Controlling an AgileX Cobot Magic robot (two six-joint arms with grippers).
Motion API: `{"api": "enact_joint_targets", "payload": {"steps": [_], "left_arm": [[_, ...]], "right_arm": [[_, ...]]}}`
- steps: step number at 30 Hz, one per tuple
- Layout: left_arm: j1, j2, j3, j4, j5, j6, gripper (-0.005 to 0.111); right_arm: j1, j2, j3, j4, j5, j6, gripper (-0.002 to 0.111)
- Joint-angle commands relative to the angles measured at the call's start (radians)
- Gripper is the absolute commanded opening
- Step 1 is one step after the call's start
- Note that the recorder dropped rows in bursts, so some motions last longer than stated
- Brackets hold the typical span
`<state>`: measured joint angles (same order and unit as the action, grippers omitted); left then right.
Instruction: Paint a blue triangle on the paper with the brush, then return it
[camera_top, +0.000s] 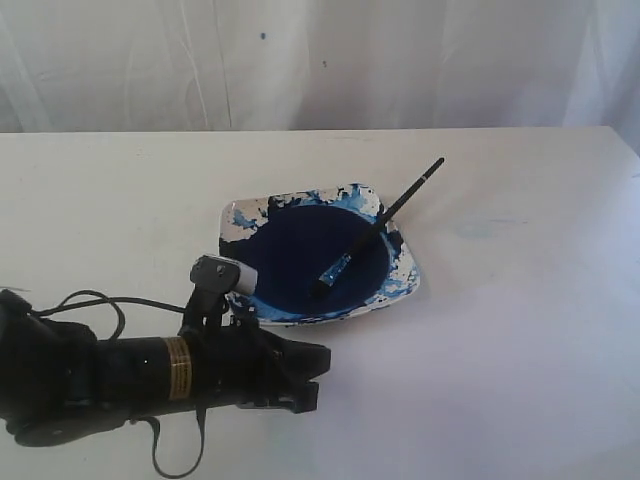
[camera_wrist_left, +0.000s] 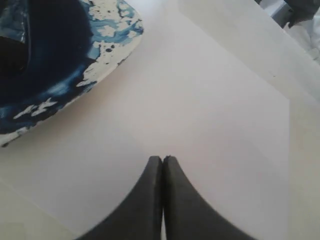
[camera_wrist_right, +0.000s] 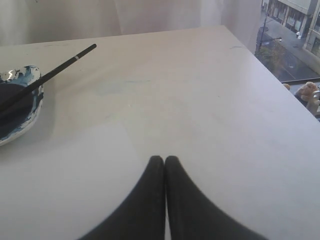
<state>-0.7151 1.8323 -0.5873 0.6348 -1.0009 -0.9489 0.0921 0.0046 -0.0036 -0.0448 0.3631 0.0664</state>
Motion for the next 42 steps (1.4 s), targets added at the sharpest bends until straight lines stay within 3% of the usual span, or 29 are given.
{"api": "enact_joint_targets", "payload": {"steps": [1, 22, 42], "left_arm": [[-0.008, 0.059, -0.031, -0.05, 0.004, -0.016, 0.0], [-0.008, 0.103, -0.082, -0.052, 0.072, -0.041, 0.0], [-0.008, 0.103, -0.082, -0.157, 0.089, -0.041, 0.0]], "right_arm": [[-0.006, -0.005, 0.004, -0.004, -0.011, -0.002, 0.0], [-0.006, -0.005, 0.004, -0.004, -0.011, -0.002, 0.0], [-0.006, -0.005, 0.004, -0.004, -0.011, -0.002, 0.0]]}}
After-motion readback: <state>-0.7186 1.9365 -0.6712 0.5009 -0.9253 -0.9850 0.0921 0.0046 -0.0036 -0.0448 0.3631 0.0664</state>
